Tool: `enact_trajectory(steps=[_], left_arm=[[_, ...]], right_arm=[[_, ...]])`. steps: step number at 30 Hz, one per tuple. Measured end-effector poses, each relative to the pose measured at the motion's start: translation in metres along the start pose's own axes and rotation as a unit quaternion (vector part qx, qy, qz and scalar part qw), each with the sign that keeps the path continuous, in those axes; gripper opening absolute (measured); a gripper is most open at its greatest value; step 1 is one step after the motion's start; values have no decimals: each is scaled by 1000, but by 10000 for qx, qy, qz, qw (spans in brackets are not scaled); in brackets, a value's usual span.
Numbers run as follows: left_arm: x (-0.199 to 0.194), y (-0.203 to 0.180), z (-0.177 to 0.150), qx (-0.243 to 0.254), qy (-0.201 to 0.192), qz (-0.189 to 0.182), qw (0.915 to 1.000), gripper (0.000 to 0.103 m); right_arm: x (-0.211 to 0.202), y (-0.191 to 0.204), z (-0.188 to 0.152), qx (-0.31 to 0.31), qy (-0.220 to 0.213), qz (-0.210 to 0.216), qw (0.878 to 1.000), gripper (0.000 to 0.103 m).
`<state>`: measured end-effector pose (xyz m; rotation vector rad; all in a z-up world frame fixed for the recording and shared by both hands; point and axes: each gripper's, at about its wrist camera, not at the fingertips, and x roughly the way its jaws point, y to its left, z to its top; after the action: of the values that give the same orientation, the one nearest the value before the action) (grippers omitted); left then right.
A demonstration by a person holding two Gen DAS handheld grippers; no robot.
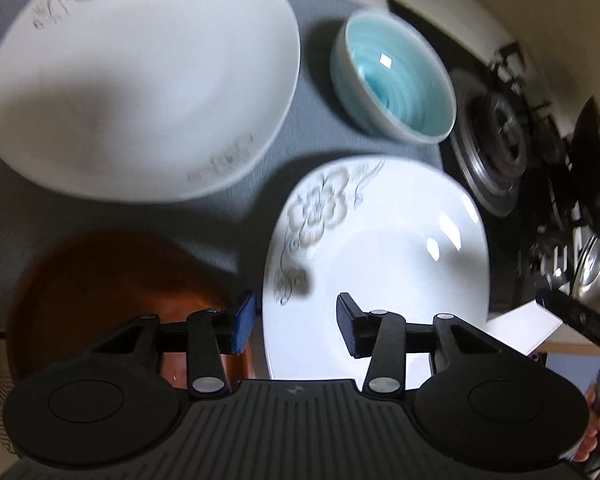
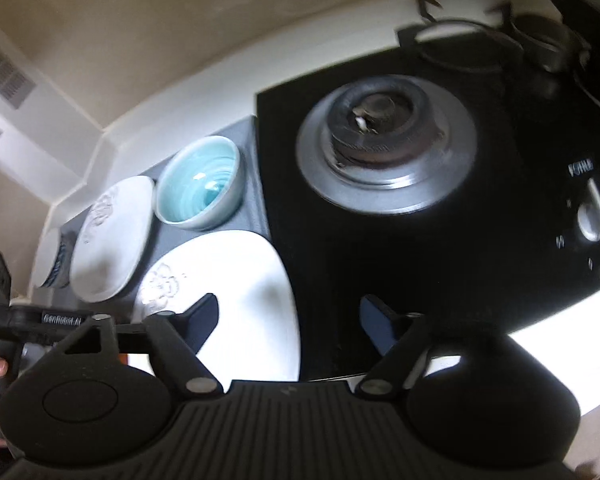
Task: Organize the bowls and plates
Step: 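Move the left gripper to the flowered white plate and grasp its rim, then lift the flowered plate with the left gripper onto the other flowered plate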
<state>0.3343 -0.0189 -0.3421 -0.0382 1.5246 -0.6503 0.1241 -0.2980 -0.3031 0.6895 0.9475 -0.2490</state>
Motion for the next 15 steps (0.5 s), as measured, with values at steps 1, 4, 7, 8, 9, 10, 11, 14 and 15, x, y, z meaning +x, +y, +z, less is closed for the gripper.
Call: enact_trajectory(steps=[1,4,7,8,9,10,11,14,15], left_arm=[[3,-1,0,48,50,-31,10000,47],[12,-4,0,241,193,-80,9995,46],[17,-7,-1,447,272,10,9986,41],[17,-9,-2,514,263,66,9983,39],[16,-10,-2,573,269,124,9979,37],[16,-11,-3,606,273,174,9976,36],[16,-12,-3,638,272,193,9974,36],[17,-14,-4,638,288,182,9974,36],[17,-14,-6,653,312,167,9972,36]], right_arm=[[5,-2,-2,95,-10,-61,9999,76],[22,-8,-7,308,-1,81,9995,66],[36,-12,-14,485,129,138,9986,59],[41,-12,-17,505,192,197,9983,50],[43,-12,-20,471,175,239,9985,30],[46,-10,-23,387,152,210,9989,22],[49,-9,-25,316,185,137,9992,20],[55,-14,-33,635,370,322,9968,20],[56,-15,-36,734,395,417,9957,21]])
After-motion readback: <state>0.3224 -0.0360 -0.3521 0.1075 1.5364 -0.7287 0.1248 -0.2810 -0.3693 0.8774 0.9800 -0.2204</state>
